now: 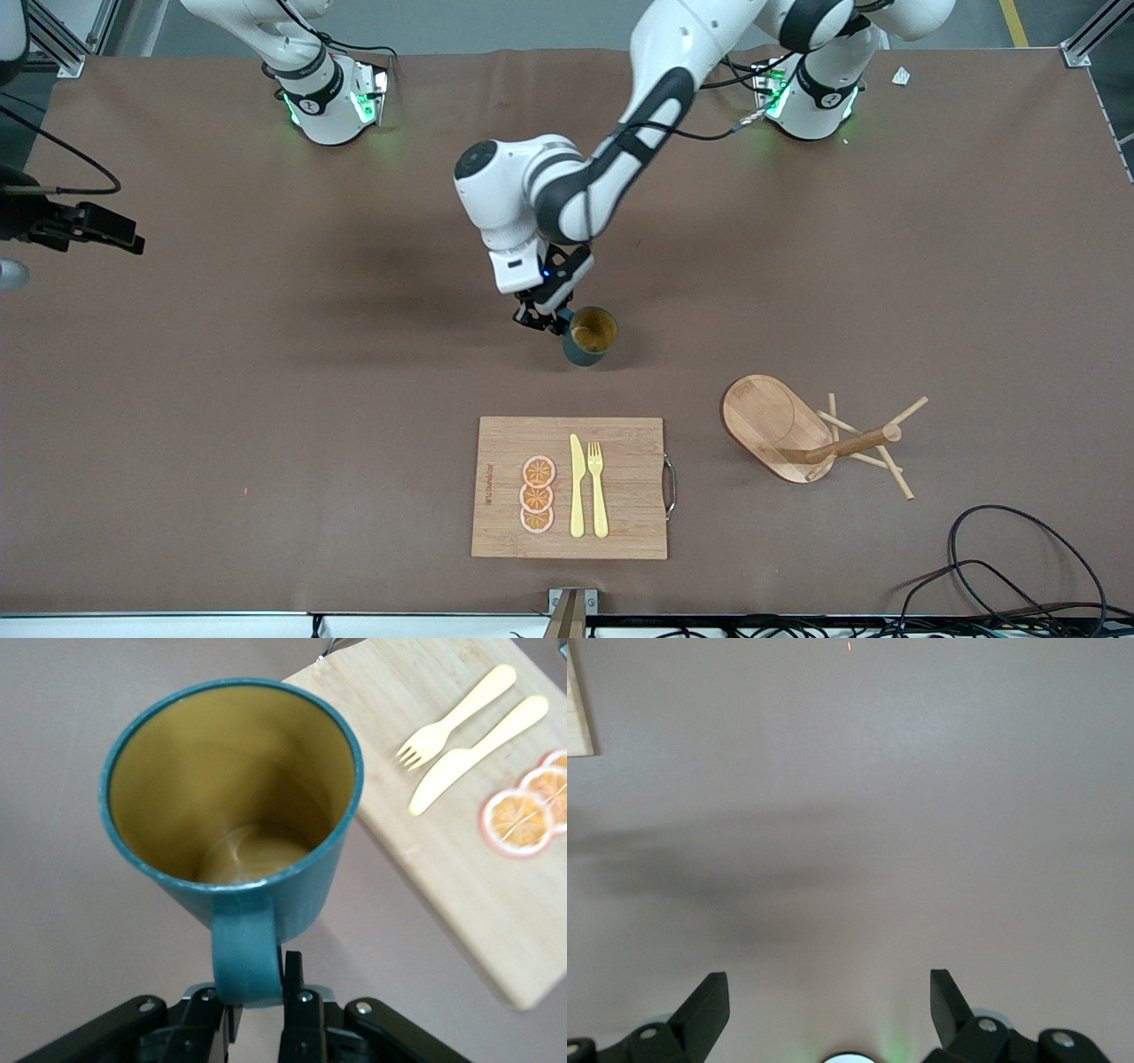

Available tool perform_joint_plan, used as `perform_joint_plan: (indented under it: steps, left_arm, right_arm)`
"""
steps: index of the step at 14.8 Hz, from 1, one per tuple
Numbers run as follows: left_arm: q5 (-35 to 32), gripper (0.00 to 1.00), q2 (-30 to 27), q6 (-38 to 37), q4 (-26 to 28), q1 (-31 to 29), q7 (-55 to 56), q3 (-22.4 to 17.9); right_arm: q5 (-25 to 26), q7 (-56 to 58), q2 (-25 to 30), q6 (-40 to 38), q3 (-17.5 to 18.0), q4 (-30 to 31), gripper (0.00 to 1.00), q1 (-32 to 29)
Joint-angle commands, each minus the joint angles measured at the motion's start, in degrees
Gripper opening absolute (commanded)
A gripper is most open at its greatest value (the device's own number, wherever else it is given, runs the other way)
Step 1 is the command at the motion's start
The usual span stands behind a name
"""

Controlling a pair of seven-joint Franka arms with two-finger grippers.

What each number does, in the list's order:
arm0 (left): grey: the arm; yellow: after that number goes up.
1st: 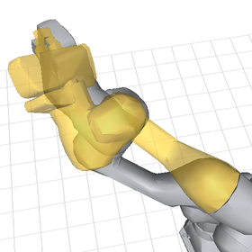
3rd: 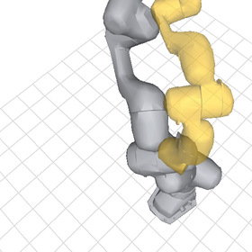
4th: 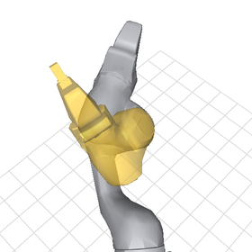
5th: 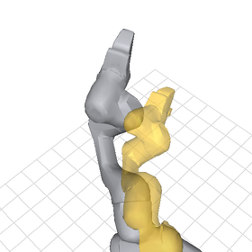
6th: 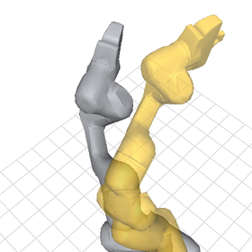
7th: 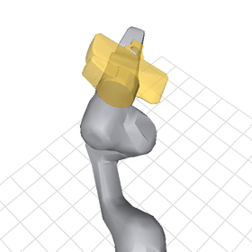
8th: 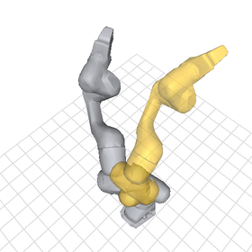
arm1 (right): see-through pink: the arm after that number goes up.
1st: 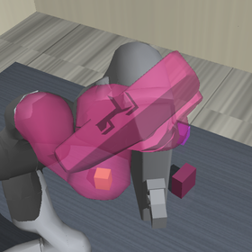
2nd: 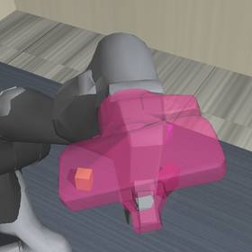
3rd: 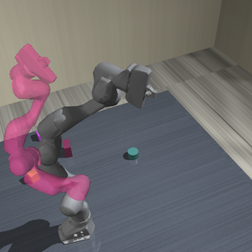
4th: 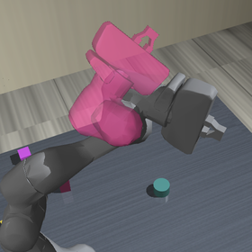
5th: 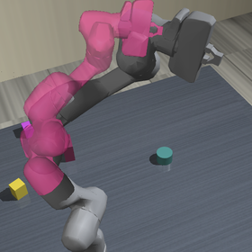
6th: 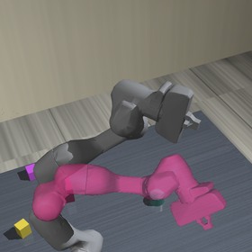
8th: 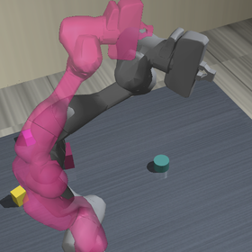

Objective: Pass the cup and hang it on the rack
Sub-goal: 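Lift the mug by its handle and carry it toward the wooden rack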

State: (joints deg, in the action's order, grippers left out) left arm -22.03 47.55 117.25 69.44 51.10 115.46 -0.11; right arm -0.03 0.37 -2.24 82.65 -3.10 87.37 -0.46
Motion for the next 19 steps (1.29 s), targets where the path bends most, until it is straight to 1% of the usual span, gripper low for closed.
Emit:
perform_joint_plan:
  steps: [1,2,4,6,8,10,12,13,15,17,19]
  left_arm:
    - [11.0,0.0,-4.7,3.1,1.8,-6.3,-8.5,0.8]
    - [15.1,0.0,-6.2,3.8,1.8,-8.6,-12.1,0.9]
    - [26.6,0.0,-8.8,4.1,2.0,-13.1,-20.5,1.5]
    - [36.8,0.0,-11.0,5.0,2.6,-16.3,-26.0,1.8]
    - [44.9,0.0,-12.7,5.2,3.3,-19.4,-30.6,1.9]
    - [52.8,0.0,-14.5,5.2,5.3,-22.4,-35.9,2.0]
    - [62.2,0.0,-16.1,4.5,7.0,-27.3,-43.4,2.5]
    - [65.9,0.0,-16.9,3.3,7.9,-30.2,-47.2,3.1]
    - [70.7,0.0,-17.8,-1.7,9.0,-36.6,-54.3,4.8]
    - [73.3,0.0,-17.8,-7.8,9.0,-42.8,-60.8,7.0]
    - [74.9,0.0,-17.8,-11.5,9.2,-47.7,-66.0,8.7]
  right_arm:
    - [-0.8,-1.0,3.1,-2.1,0.3,0.8,1.0,-0.3]
    - [-0.8,-1.0,4.0,-2.2,0.2,0.9,1.0,-0.3]
    - [-0.7,-0.6,5.2,-2.6,0.3,0.9,1.0,-0.3]
    - [-0.7,-0.3,6.2,-2.8,0.0,0.9,1.0,-0.4]
    - [-0.7,-0.4,6.8,-4.0,-0.1,0.6,1.0,-0.4]
    - [-0.7,-0.4,7.7,-5.2,0.0,0.5,1.0,-0.4]
    - [-0.6,-0.4,7.7,-5.4,0.1,0.3,1.0,-0.2]
    - [-0.6,-0.4,7.6,-5.4,0.0,0.3,1.0,-0.2]
    - [-0.7,-0.4,7.5,-5.3,0.0,0.3,1.0,-0.2]
    - [-0.7,-0.4,7.5,-5.3,-0.1,0.3,1.0,-0.2]
    - [-0.8,-0.5,7.4,-5.4,-0.2,0.3,1.0,-0.3]
